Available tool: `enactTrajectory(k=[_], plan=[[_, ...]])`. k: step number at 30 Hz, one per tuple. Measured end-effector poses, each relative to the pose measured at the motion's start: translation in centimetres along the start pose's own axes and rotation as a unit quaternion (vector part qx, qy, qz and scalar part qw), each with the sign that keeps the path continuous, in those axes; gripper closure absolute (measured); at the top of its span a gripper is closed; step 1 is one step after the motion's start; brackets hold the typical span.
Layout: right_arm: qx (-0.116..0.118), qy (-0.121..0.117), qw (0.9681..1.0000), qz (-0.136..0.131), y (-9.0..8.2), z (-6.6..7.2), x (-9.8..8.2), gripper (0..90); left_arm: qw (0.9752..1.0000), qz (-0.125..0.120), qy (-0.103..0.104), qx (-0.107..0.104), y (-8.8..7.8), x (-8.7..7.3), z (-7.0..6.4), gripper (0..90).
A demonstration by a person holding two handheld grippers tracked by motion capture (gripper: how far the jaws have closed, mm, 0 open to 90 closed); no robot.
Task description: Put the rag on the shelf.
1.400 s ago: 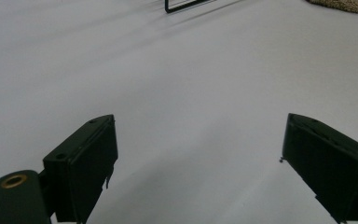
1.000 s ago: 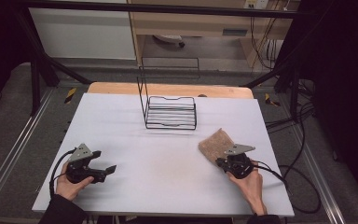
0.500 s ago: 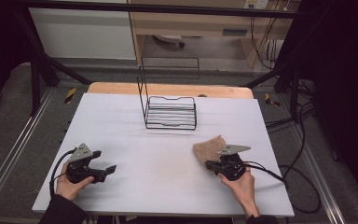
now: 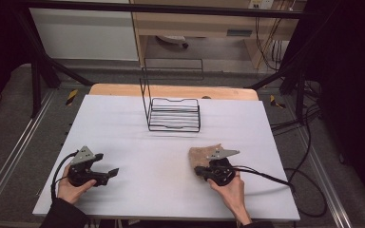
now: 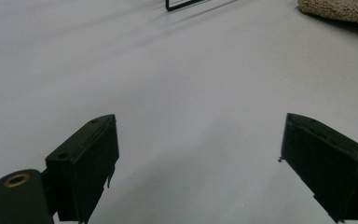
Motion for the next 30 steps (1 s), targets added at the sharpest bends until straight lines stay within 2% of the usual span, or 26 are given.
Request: enactTrajectory(k=[9, 14, 20, 22, 25, 28, 30], plan=[[0.034, -0.018, 0.9993, 0.002, 1.7, 3.3, 0.4, 85.9, 1.0000, 0.000, 0.000, 0.001, 0.0, 0.0, 0.0, 10.9], [0.044, -0.029, 0.9986, 0.007, 2.8, 4.9, 0.3, 85.9, 1.0000, -0.002, -0.002, 0.001, 0.0, 0.0, 0.0, 11.0], [0.054, -0.033, 0.9980, 0.002, 3.1, 5.7, 0.5, 85.9, 1.0000, 0.000, 0.000, 0.002, 0.0, 0.0, 0.1, 11.0], [0.065, -0.028, 0.9975, 0.000, 3.3, 6.1, 0.4, 85.8, 1.0000, 0.000, 0.000, 0.002, 0.0, 0.0, 0.1, 11.0], [0.063, -0.032, 0.9975, 0.005, 3.7, 6.0, 0.1, 84.5, 1.0000, 0.001, 0.002, 0.001, 0.0, 0.0, 0.0, 11.0], [0.069, -0.032, 0.9971, 0.011, 3.7, 6.1, 0.0, 78.9, 1.0000, 0.002, 0.003, 0.002, 0.0, 0.0, 0.0, 10.9], [0.069, -0.037, 0.9969, 0.004, 3.3, 6.0, 0.3, 71.5, 1.0000, 0.002, 0.003, 0.002, 0.1, -0.1, 0.0, 10.9]])
Point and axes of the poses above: each handheld gripper's, and its own axes: y roughly forward along the jaws, x roughly out of its top, z roughly to its left, the point moved 10 cm from there along y, roughly forward along the jaws, and after that the axes turned 3 degrees about y, right-handed, at the moved point
